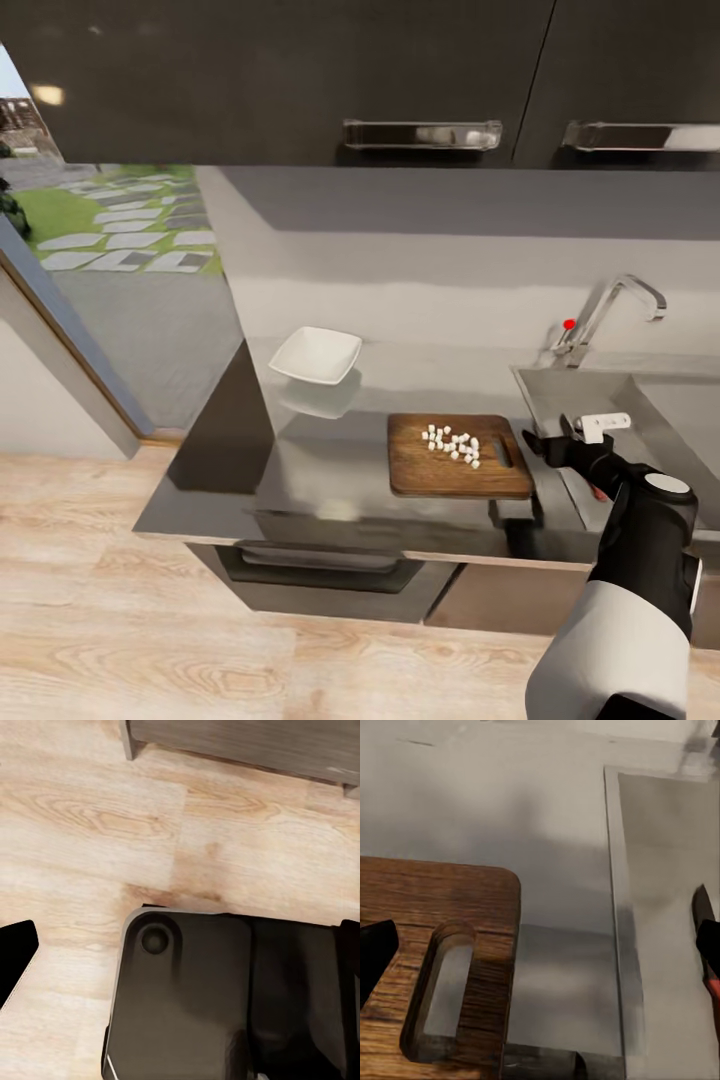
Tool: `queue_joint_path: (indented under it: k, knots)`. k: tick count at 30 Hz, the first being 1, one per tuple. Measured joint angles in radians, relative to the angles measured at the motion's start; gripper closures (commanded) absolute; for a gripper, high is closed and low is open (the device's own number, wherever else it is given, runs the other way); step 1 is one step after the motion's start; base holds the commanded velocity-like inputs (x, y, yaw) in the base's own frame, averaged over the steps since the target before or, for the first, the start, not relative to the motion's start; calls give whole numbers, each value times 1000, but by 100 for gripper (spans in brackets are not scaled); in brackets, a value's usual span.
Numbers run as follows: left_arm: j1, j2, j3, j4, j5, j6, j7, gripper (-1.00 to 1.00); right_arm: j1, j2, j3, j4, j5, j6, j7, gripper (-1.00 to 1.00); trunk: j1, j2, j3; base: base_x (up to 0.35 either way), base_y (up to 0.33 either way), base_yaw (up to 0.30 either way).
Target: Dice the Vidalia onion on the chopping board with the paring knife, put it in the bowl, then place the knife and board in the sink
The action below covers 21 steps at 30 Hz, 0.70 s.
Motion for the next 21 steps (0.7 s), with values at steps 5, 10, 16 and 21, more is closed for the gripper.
queue_joint_path:
  k: [5,10,16,21]
  knots:
    - [0,0,0,0,-1,0,0,-100,0,-1,-1,20,0,-1,-4,-100,0,0,0,59,38,0]
    - [0,0,0,1,0,0,0,-100,0,-2,-21,56,0,-5,-29,-100,0,0,0,8,5,0]
    - [0,0,-1,1,0,0,0,-100,0,-6,-34,103,0,-7,-80,-100,0,0,0,1,1,0]
    - [0,0,0,1,0,1,1,-100,0,-8,-37,125,-1,-7,-113,-100,0,0,0,0,0,0]
